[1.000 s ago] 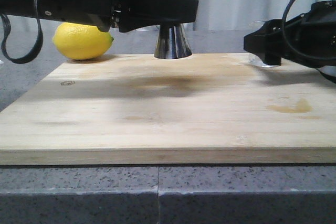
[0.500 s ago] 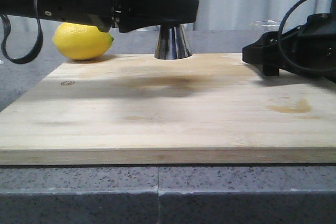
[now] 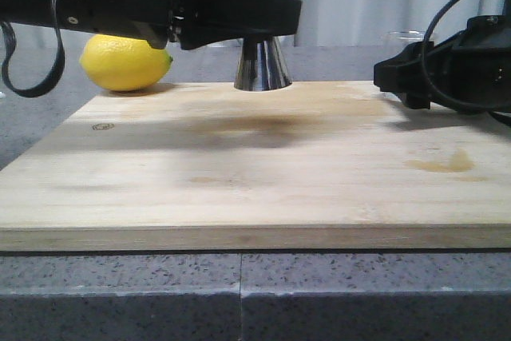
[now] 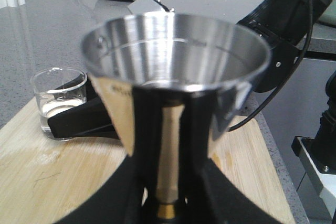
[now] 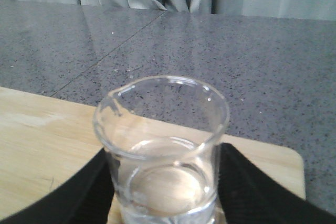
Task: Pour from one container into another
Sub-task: 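Lift the beaker with the right gripper toward the held jigger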
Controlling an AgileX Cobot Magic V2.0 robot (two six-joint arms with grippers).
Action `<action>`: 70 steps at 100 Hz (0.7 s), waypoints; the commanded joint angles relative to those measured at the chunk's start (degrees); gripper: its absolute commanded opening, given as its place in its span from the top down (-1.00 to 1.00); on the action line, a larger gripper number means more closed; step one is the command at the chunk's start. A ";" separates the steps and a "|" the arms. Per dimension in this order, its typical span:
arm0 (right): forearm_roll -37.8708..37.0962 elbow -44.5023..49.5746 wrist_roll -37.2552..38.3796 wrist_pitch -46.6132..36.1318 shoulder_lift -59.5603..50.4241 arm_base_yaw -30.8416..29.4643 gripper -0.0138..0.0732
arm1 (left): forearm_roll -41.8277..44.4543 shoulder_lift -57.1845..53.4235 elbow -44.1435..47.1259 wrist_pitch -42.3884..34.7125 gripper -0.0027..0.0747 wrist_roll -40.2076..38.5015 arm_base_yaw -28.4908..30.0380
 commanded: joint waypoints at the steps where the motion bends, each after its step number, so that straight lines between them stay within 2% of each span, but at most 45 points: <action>1: -0.40 -1.50 -0.31 -4.85 -1.61 -0.40 -0.07 | -2.21 -2.83 -1.30 -11.94 0.98 -0.60 -0.52; 19: -2.35 -1.50 -0.31 -4.85 -1.61 -0.40 0.24 | -2.21 -2.83 -1.30 -11.94 0.98 -0.60 -0.52; 28: -2.47 -1.50 -0.31 -4.85 -1.61 -0.40 0.33 | -2.21 -2.83 -1.30 -11.94 0.98 -0.60 -0.52; 70: -2.61 -1.50 -0.31 -4.41 -1.61 -0.40 0.35 | -2.21 -2.83 -1.30 -11.94 0.98 -0.60 -0.52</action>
